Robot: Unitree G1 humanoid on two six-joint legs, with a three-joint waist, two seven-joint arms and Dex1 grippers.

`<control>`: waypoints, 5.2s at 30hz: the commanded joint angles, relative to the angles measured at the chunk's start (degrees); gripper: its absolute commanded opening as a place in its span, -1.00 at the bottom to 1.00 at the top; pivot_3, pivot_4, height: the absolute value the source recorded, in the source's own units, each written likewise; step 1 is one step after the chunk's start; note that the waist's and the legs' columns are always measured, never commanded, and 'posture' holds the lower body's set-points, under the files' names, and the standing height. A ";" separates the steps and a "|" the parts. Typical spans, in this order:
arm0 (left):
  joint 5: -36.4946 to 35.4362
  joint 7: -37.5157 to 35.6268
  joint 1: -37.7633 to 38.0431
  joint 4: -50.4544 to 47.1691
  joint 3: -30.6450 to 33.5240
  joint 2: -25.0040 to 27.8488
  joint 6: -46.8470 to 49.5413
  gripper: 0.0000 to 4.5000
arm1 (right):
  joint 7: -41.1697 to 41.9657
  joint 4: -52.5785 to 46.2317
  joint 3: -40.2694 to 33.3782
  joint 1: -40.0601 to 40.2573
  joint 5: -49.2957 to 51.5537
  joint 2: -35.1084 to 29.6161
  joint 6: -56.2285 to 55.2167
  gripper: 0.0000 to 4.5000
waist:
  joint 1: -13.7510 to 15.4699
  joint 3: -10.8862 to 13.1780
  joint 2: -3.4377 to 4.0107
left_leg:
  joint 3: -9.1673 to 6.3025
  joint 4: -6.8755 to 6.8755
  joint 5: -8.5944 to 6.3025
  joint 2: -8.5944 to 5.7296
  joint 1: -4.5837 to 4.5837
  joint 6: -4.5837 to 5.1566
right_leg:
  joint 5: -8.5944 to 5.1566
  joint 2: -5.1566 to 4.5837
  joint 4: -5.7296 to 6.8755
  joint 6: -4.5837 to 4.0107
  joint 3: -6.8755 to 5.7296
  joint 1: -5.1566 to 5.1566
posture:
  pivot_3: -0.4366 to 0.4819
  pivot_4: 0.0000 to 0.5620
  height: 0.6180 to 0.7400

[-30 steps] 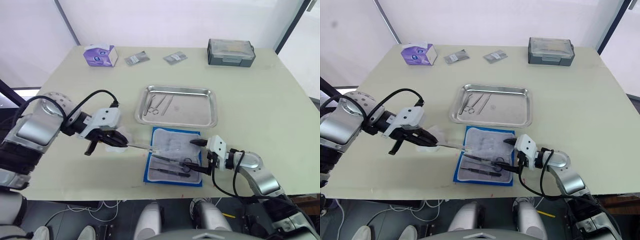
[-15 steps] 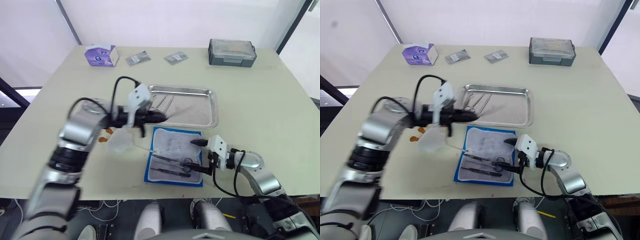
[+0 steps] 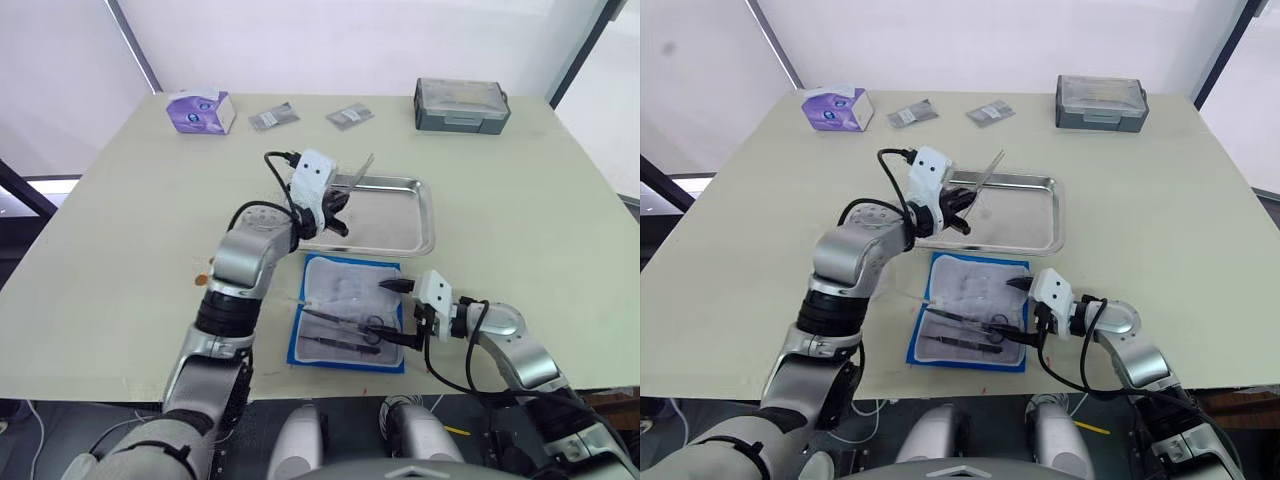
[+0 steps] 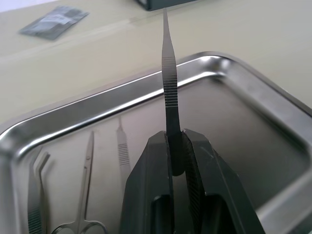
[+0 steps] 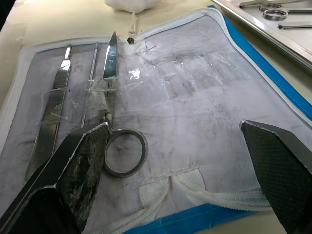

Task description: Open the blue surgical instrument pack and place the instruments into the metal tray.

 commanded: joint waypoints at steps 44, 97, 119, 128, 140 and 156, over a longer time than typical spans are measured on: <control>2.22 1.32 3.81 -4.41 -0.19 -1.19 0.87 -0.29 | -0.63 5.25 2.76 3.71 -3.09 -0.99 2.59 1.00 | 0.05 0.00 0.01 | -0.05 -0.02 0.01 -0.04 -0.02 -0.03 | 0.00 -0.07 -0.02 0.00 -0.05 0.00 | -0.05 -0.47 0.86; -11.17 -66.42 32.34 2.56 -0.79 24.46 -50.25 0.98 | -0.32 5.05 1.53 3.29 -2.78 -2.63 2.86 1.00 | 0.26 0.08 0.14 | 0.34 -0.06 0.01 0.04 -0.02 -0.02 | -0.04 -0.08 -0.10 -0.03 -0.06 -0.03 | -0.05 -0.47 0.86; -0.34 -71.02 23.90 20.16 -8.78 24.51 -65.91 0.98 | -0.91 3.26 1.17 3.68 -2.38 -3.36 3.51 1.00 | 0.47 -0.33 0.58 | 0.45 -0.06 0.00 0.01 0.01 -0.01 | -0.04 -0.09 -0.10 -0.01 -0.03 -0.01 | -0.05 -0.47 0.86; -0.79 -72.29 23.50 24.67 -9.65 21.27 -69.29 0.98 | -0.75 2.64 1.07 3.32 -2.29 -3.81 3.76 1.00 | 0.85 -0.50 0.83 | 0.46 -0.06 0.00 -0.07 0.01 0.00 | -0.05 -0.15 -0.11 0.03 -0.01 0.01 | -0.05 -0.47 0.86; 1.32 -73.14 21.65 31.71 -12.57 20.12 -72.82 0.98 | -0.49 -2.82 -1.40 3.38 0.99 -3.67 4.43 1.00 | 1.80 -1.10 1.55 | 0.46 -0.05 -0.04 -0.29 0.04 0.07 | -0.17 -0.22 -0.13 0.21 0.15 0.09 | -0.05 -0.47 0.86; 1.80 -72.87 22.14 32.65 -13.28 20.14 -72.27 0.98 | 3.60 -24.04 -11.24 6.86 14.54 -10.74 9.18 1.00 | 1.80 -1.03 1.88 | 0.39 -0.04 -0.07 -0.39 -0.04 0.12 | -0.24 -0.24 -0.19 0.33 0.20 0.10 | -0.05 -0.47 0.86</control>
